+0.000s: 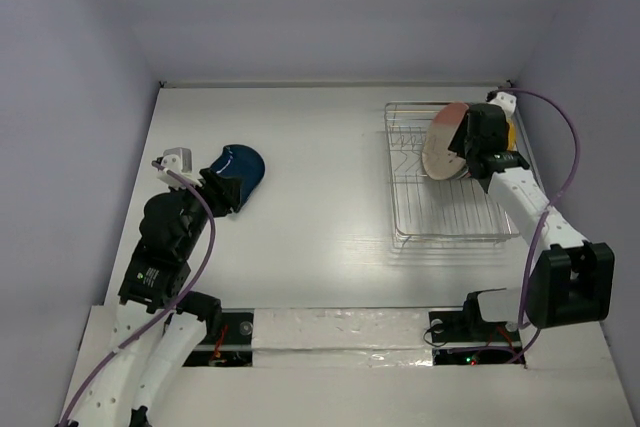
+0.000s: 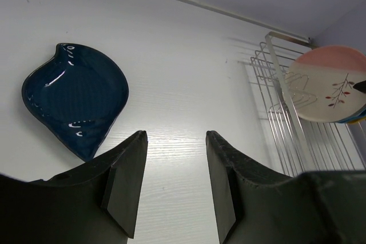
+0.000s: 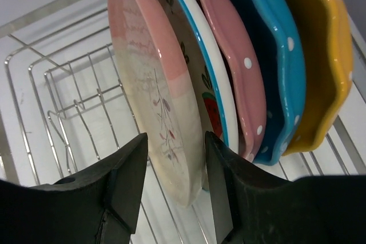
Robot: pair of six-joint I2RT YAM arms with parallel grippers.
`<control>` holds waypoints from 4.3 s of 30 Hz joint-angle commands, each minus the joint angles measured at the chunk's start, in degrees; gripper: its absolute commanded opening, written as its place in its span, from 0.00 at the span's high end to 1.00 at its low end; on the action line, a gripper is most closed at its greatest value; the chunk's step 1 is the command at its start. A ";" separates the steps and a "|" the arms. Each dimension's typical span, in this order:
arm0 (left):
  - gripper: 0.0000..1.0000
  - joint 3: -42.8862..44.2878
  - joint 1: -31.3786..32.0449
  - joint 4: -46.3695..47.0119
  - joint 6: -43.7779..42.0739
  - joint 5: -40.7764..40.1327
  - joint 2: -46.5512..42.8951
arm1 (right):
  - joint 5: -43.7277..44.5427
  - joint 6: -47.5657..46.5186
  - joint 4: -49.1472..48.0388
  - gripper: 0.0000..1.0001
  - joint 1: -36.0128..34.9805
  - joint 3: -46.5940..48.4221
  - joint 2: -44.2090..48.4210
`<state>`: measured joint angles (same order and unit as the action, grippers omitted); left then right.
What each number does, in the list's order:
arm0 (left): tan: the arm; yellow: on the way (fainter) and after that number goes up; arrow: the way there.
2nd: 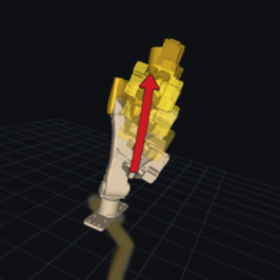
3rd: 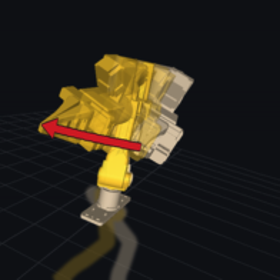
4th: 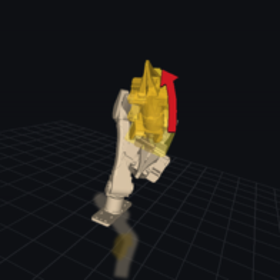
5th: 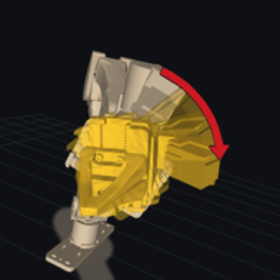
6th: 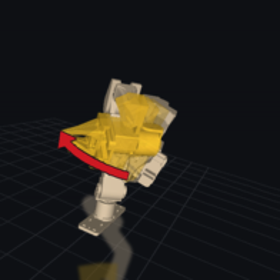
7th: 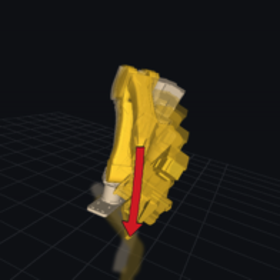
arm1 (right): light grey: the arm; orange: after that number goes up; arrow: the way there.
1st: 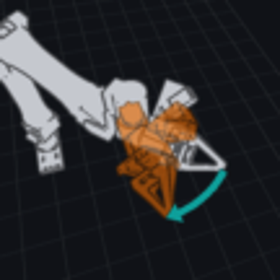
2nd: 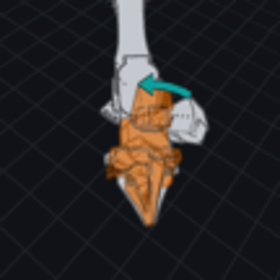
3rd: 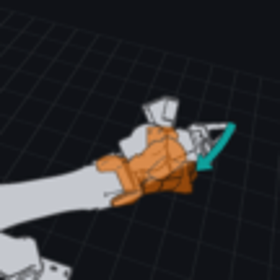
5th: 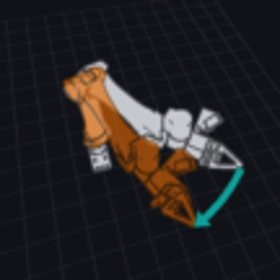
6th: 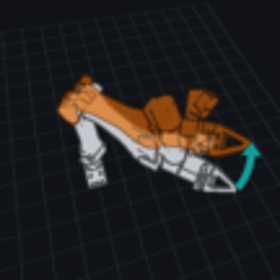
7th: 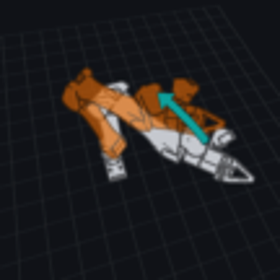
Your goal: Unload the plates from the dish rack
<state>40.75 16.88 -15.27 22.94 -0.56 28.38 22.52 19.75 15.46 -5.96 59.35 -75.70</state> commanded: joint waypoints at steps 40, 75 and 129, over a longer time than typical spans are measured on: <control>0.57 -0.50 -1.42 3.05 -0.70 2.14 -1.05 | -0.73 -4.81 -3.16 1.00 -1.34 9.47 9.34; 0.58 -0.67 -2.47 3.31 -0.70 2.93 -1.14 | -18.13 18.22 -24.69 1.00 -27.27 23.62 -22.37; 0.58 -0.76 -3.00 3.49 -0.79 3.46 -1.93 | 0.44 5.40 -1.40 0.82 -27.10 19.96 -17.76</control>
<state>40.10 14.13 -14.39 22.85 2.59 26.81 11.70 28.80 16.23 -33.45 81.89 -105.56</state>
